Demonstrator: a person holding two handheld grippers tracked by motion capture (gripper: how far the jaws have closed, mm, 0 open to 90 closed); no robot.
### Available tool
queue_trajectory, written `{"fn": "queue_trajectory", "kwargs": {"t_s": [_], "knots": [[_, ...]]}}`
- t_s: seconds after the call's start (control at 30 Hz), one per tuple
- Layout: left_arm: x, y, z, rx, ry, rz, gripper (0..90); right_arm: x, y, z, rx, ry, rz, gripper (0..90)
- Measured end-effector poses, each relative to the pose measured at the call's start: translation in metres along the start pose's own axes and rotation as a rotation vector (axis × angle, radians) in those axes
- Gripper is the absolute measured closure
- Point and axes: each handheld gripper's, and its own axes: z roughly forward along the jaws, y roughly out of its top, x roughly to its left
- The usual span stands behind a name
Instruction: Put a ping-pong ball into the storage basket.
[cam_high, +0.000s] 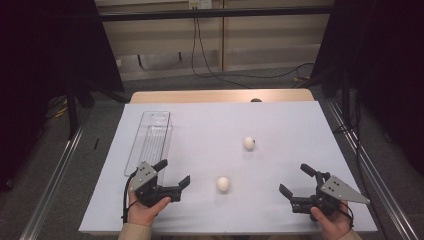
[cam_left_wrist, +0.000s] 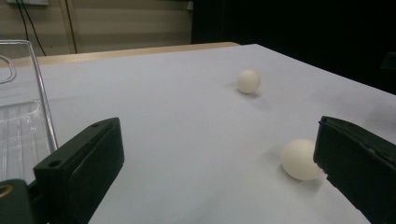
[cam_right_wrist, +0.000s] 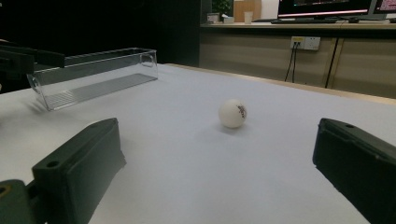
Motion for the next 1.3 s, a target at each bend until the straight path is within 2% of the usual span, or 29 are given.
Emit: {"fn": "queue_trajectory", "kwargs": {"t_s": [0.23, 1.3], "knots": [[-0.003, 0.001, 0.004, 0.011, -0.014, 0.014, 1.9, 0.0, 0.0, 0.0, -0.002, 0.001, 0.0, 0.8], [-0.012, 0.004, 0.017, 0.05, -0.038, 0.019, 2.0, 0.001, 0.001, 0.0, -0.005, 0.014, -0.004, 0.9]]}}
